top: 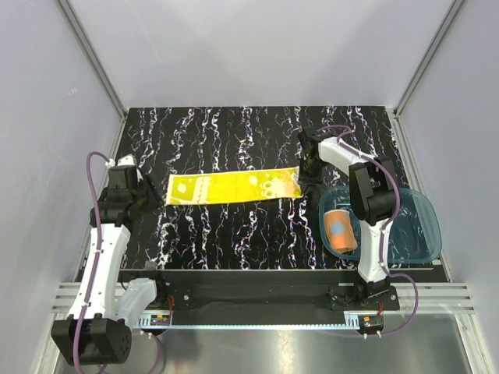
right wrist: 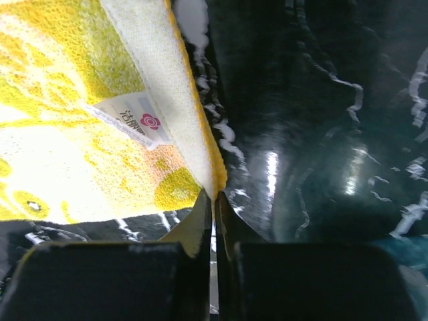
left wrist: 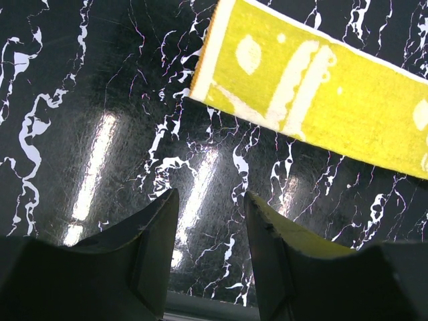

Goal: Roll the towels
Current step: Fold the towel

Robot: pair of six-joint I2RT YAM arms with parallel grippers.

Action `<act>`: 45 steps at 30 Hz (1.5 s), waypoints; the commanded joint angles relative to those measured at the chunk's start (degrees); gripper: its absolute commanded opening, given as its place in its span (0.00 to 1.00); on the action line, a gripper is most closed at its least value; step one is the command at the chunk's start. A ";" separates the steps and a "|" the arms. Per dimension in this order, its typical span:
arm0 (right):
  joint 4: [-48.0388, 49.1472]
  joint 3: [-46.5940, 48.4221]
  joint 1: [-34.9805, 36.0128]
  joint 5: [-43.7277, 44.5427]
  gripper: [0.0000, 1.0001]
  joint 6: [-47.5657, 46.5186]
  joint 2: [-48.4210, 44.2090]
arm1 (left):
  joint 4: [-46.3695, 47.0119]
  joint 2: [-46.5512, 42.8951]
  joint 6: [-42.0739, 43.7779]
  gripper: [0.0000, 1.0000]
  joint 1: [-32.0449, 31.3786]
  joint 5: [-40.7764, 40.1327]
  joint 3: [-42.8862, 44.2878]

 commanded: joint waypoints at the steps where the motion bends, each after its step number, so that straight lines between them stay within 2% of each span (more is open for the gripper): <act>1: -3.99 1.43 0.04 7.80 0.00 -1.36 -4.55 | 2.34 -1.36 0.29 0.48 -0.26 0.77 -0.45; 6: -8.46 4.49 0.22 14.13 0.00 -0.66 -6.58 | 2.52 -2.25 0.20 0.48 -0.53 0.86 -0.72; 12: -13.38 10.99 2.94 17.47 0.00 0.05 -7.37 | 2.78 -2.16 0.29 0.48 -0.61 1.39 -0.80; 19: -18.58 22.16 11.10 20.47 0.00 0.40 -4.30 | 2.78 -2.33 0.20 0.48 -0.61 1.47 -0.81; 28: -16.12 33.76 18.93 15.20 0.00 -0.13 0.80 | 2.96 -2.51 0.20 0.48 -0.70 1.47 -0.89; 37: -17.97 51.06 25.62 10.28 0.00 -2.50 9.76 | 2.96 -3.04 0.11 0.48 -0.61 1.47 -0.98; 45: -14.81 54.69 28.87 3.86 0.00 -4.52 12.23 | 2.96 -3.21 0.02 0.48 -0.70 1.47 -1.07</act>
